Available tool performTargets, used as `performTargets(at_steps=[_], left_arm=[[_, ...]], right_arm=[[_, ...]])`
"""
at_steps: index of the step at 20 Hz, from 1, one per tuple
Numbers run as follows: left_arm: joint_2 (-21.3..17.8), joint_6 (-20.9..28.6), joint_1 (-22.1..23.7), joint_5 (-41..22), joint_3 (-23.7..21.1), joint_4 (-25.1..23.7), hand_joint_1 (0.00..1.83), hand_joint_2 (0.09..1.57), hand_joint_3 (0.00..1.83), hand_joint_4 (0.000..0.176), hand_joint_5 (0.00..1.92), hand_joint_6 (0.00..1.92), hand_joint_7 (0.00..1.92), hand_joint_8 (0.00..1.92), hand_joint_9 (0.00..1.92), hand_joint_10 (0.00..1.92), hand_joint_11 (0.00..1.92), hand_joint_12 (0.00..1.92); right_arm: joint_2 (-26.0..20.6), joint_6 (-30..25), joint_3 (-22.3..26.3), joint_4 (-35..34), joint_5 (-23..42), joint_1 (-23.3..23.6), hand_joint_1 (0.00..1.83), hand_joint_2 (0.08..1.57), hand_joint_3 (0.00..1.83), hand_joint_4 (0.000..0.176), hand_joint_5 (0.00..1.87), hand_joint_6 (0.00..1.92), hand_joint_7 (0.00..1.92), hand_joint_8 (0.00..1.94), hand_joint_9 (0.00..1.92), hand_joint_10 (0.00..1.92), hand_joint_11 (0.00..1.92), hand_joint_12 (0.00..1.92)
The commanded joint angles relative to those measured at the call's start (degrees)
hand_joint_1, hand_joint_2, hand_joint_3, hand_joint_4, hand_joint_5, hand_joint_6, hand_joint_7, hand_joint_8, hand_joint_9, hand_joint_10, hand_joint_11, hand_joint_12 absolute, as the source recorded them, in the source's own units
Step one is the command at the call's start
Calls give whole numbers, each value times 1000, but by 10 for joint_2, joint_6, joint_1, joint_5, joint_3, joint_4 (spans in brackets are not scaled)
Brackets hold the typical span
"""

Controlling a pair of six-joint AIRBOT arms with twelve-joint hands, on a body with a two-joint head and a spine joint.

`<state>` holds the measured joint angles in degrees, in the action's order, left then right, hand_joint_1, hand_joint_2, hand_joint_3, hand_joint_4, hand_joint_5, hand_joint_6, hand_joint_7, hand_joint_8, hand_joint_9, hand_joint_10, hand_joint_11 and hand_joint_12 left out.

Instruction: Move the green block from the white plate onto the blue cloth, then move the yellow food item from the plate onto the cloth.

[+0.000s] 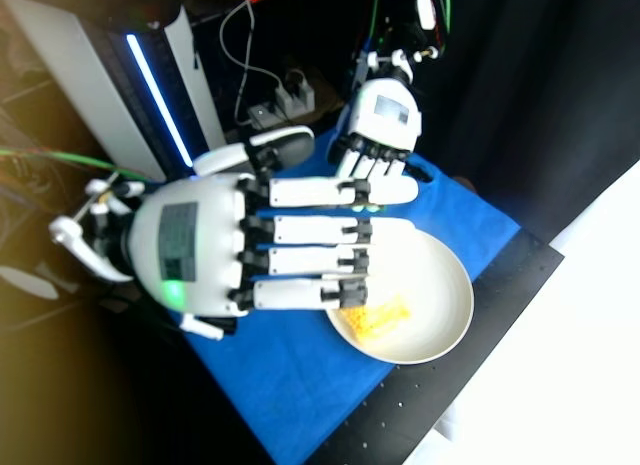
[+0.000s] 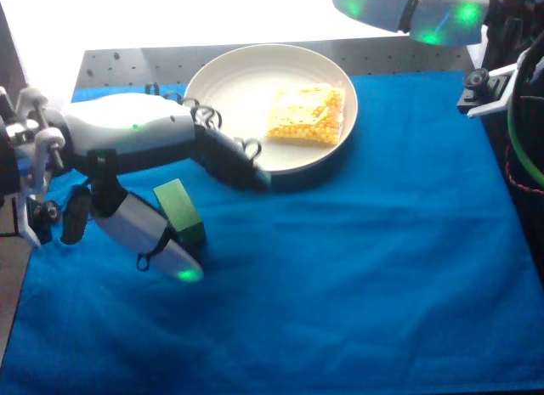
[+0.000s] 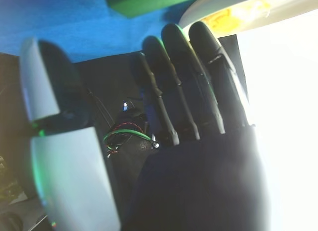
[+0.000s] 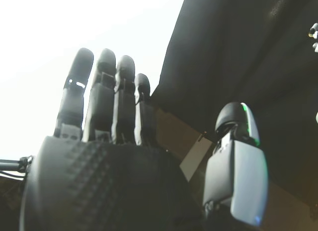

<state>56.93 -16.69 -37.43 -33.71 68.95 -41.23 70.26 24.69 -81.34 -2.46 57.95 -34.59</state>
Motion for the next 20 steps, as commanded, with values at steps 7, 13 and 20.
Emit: performTargets(at_steps=[7, 13, 20], left_arm=[[-8, -35, 24, -85, 20, 94, 821, 795, 3, 48, 330, 0, 494, 0, 618, 0, 185, 1092], [-8, -98, 44, -66, 35, 143, 858, 684, 0, 80, 334, 2, 468, 6, 523, 0, 172, 835], [4, -174, 97, 8, 45, 145, 945, 895, 4, 76, 284, 0, 503, 0, 544, 0, 115, 856]], right_arm=[[15, -3, -24, 6, 32, 4, 387, 881, 0, 49, 293, 0, 569, 0, 468, 3, 22, 1115], [58, -3, -89, 51, -47, 27, 514, 827, 0, 80, 248, 0, 452, 1, 439, 5, 63, 1068], [91, -3, -138, 135, -138, 52, 551, 921, 3, 0, 235, 2, 403, 9, 465, 30, 151, 1246]])
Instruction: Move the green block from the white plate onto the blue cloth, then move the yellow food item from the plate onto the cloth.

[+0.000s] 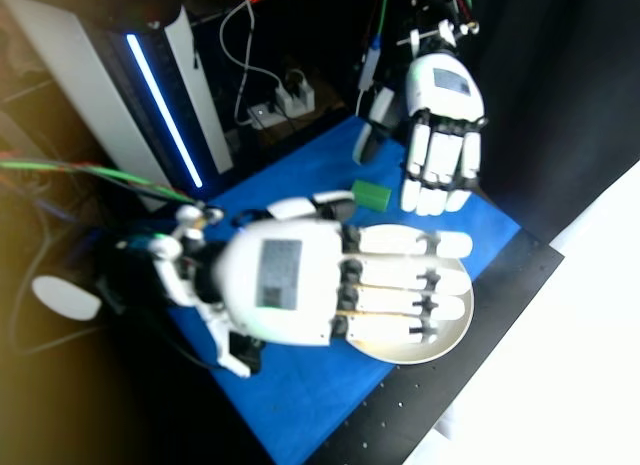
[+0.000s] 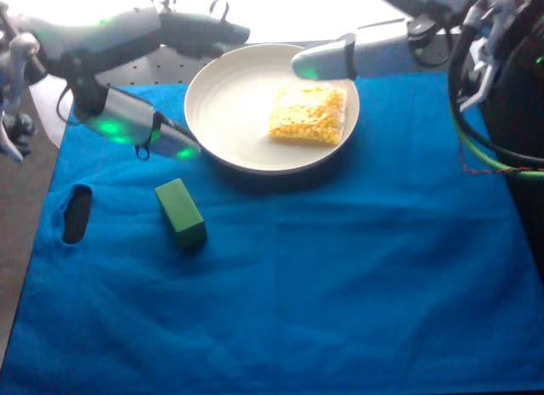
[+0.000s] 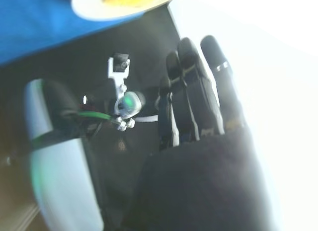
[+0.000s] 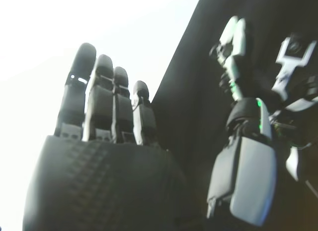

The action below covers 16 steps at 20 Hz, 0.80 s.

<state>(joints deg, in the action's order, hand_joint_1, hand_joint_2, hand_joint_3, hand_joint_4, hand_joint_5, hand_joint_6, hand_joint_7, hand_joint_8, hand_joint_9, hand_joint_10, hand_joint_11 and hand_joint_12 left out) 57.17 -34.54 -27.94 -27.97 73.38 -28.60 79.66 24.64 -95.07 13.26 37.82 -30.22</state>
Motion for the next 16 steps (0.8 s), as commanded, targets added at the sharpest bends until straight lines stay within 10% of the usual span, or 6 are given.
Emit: performTargets(at_steps=[1, 5, 9, 16], left_arm=[[2, -6, 11, -38, 3, 18, 906, 894, 3, 56, 250, 0, 490, 0, 537, 1, 129, 863], [4, -12, 24, -20, 18, 25, 851, 846, 0, 73, 245, 0, 460, 0, 510, 0, 129, 896], [4, -28, 50, -2, 26, 29, 891, 860, 0, 16, 261, 0, 445, 0, 515, 6, 156, 1004], [3, -48, 76, 22, 29, 28, 861, 835, 0, 75, 241, 1, 424, 0, 482, 1, 58, 1207]], right_arm=[[0, -2, -4, -14, 52, 8, 569, 928, 1, 0, 252, 1, 451, 7, 536, 35, 173, 1278], [9, -2, -15, 6, 27, 8, 580, 895, 0, 0, 280, 6, 465, 1, 481, 0, 0, 1362], [18, -2, -24, 38, 1, 10, 550, 914, 3, 0, 280, 4, 474, 20, 557, 30, 86, 1464], [53, -2, -69, 157, -25, 20, 551, 902, 3, 0, 308, 0, 495, 3, 570, 12, 124, 1471]])
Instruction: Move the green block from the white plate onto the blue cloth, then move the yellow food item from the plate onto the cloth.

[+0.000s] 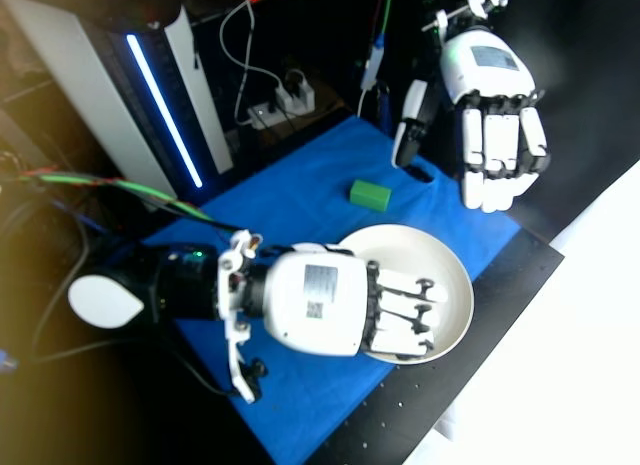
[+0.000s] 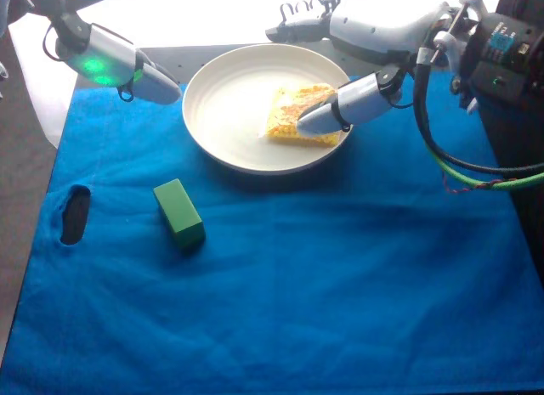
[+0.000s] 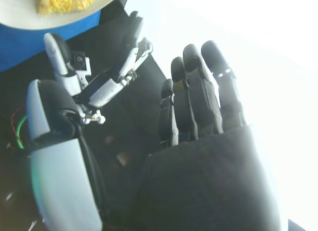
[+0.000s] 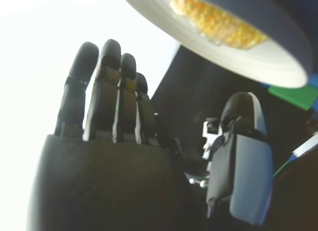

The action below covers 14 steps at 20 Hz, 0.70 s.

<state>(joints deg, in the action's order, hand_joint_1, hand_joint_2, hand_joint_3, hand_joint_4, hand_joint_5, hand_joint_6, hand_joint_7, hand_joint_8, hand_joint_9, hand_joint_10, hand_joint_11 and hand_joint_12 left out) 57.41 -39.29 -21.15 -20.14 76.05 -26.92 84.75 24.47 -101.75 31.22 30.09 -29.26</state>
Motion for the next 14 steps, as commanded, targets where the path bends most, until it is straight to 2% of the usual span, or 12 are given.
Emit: performTargets(at_steps=[1, 3, 4, 5, 7, 8, 9, 10, 11, 12, 13, 14], left_arm=[[0, -1, 9, -55, 3, 12, 852, 839, 0, 73, 238, 0, 428, 1, 486, 2, 51, 1237], [1, -1, 10, -55, 2, 12, 858, 827, 0, 66, 228, 0, 436, 3, 502, 8, 64, 1250], [1, -1, 11, -55, 2, 12, 861, 820, 0, 72, 239, 4, 446, 6, 508, 9, 70, 1248], [1, -1, 11, -55, 2, 12, 861, 822, 0, 66, 239, 3, 444, 4, 509, 9, 75, 1249], [1, -1, 12, -57, 1, 12, 855, 821, 0, 71, 250, 7, 450, 6, 512, 9, 71, 1250], [1, -1, 12, -58, 0, 12, 860, 828, 0, 62, 249, 3, 450, 3, 512, 7, 59, 1270], [1, -1, 12, -58, 0, 13, 853, 829, 0, 57, 245, 0, 448, 1, 510, 5, 55, 1271], [2, -1, 12, -59, 0, 13, 854, 835, 3, 63, 241, 0, 440, 0, 505, 3, 40, 1264], [2, -1, 12, -59, 0, 14, 833, 831, 0, 64, 245, 0, 449, 1, 517, 5, 54, 1244], [2, -1, 12, -60, -1, 14, 852, 824, 0, 66, 252, 3, 454, 3, 522, 7, 58, 1239], [2, -1, 12, -61, -1, 15, 853, 836, 3, 54, 250, 1, 458, 4, 526, 7, 67, 1241], [2, -1, 12, -62, -1, 16, 860, 837, 2, 50, 249, 1, 462, 5, 532, 10, 74, 1244]], right_arm=[[3, -1, -2, -11, 50, 12, 541, 903, 1, 0, 304, 0, 468, 0, 556, 5, 123, 1429], [5, -1, -4, 9, 47, 14, 535, 907, 0, 0, 317, 3, 461, 1, 550, 1, 135, 1375], [6, -1, -5, 14, 46, 14, 531, 910, 1, 0, 324, 5, 470, 4, 557, 4, 139, 1376], [8, -1, -5, 17, 45, 15, 557, 919, 1, 0, 322, 2, 468, 2, 538, 0, 106, 1392], [11, -1, -7, 21, 42, 15, 584, 929, 1, 0, 340, 2, 458, 2, 528, 2, 103, 1352], [11, -1, -7, 21, 40, 15, 602, 932, 0, 0, 362, 3, 466, 2, 534, 3, 97, 1371], [11, -1, -7, 21, 40, 15, 630, 934, 0, 0, 387, 3, 468, 1, 523, 0, 55, 1398], [11, -1, -7, 21, 38, 15, 700, 948, 1, 0, 430, 6, 515, 9, 564, 15, 42, 1481], [11, -1, -7, 20, 38, 15, 744, 959, 2, 0, 473, 8, 637, 43, 653, 65, 66, 1666], [11, -1, -8, 20, 38, 15, 779, 963, 1, 0, 525, 1, 767, 41, 667, 365, 163, 1743], [12, -1, -9, 19, 37, 15, 821, 972, 1, 0, 663, 7, 1022, 164, 831, 935, 539, 1780], [13, -1, -11, 17, 36, 15, 824, 977, 1, 0, 721, 4, 1098, 164, 902, 1012, 682, 1701]])
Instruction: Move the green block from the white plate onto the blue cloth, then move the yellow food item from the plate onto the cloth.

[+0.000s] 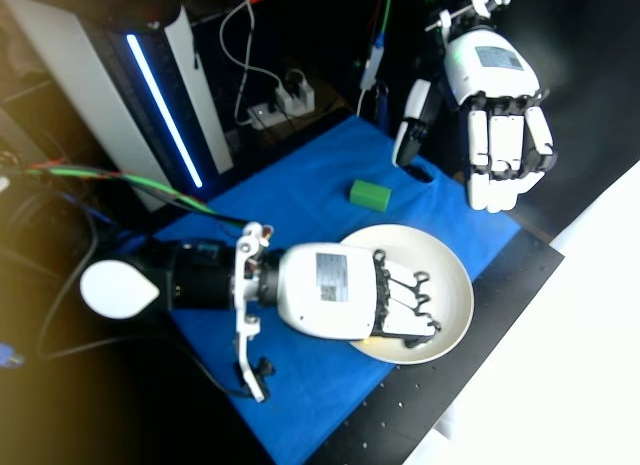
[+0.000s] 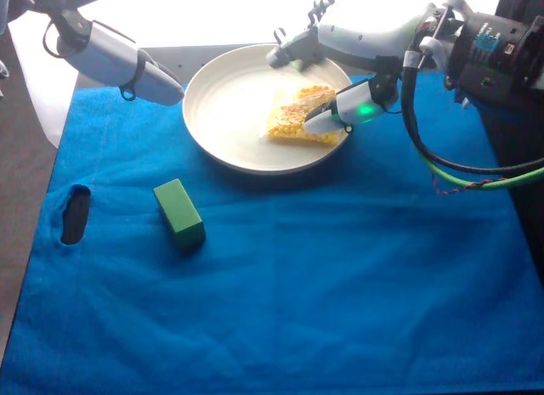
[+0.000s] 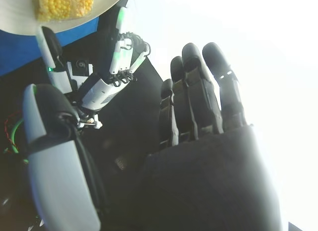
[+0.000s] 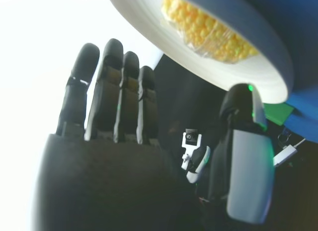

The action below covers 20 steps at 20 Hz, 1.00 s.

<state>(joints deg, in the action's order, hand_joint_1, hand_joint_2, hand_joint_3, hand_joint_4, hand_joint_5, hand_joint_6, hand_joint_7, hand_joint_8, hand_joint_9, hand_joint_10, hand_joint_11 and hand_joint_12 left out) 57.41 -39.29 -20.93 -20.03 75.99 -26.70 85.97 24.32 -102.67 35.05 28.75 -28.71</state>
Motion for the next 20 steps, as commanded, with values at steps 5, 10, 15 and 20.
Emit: performTargets(at_steps=[5, 10, 15, 20], left_arm=[[2, 0, 8, -71, -3, 17, 866, 863, 8, 36, 254, 4, 457, 0, 525, 2, 90, 1220], [2, 0, 8, -75, -5, 19, 896, 878, 7, 42, 250, 2, 452, 1, 518, 0, 80, 1209], [2, 0, 8, -77, -6, 19, 868, 867, 1, 21, 255, 0, 461, 1, 525, 2, 68, 1256], [2, 0, 8, -79, -7, 20, 900, 865, 0, 11, 266, 3, 474, 4, 539, 7, 89, 1275]], right_arm=[[2, 1, -7, -28, 44, 10, 872, 980, 0, 0, 817, 0, 1091, 27, 990, 749, 806, 1544], [3, 1, -10, -30, 42, 10, 783, 896, 0, 0, 638, 0, 1071, 0, 861, 934, 694, 1639], [8, 1, -10, -30, 42, 10, 705, 857, 0, 0, 487, 0, 1091, 18, 755, 1184, 656, 1719], [15, 1, -12, -29, 42, 10, 560, 876, 0, 2, 306, 2, 672, 0, 410, 662, 115, 1626]])
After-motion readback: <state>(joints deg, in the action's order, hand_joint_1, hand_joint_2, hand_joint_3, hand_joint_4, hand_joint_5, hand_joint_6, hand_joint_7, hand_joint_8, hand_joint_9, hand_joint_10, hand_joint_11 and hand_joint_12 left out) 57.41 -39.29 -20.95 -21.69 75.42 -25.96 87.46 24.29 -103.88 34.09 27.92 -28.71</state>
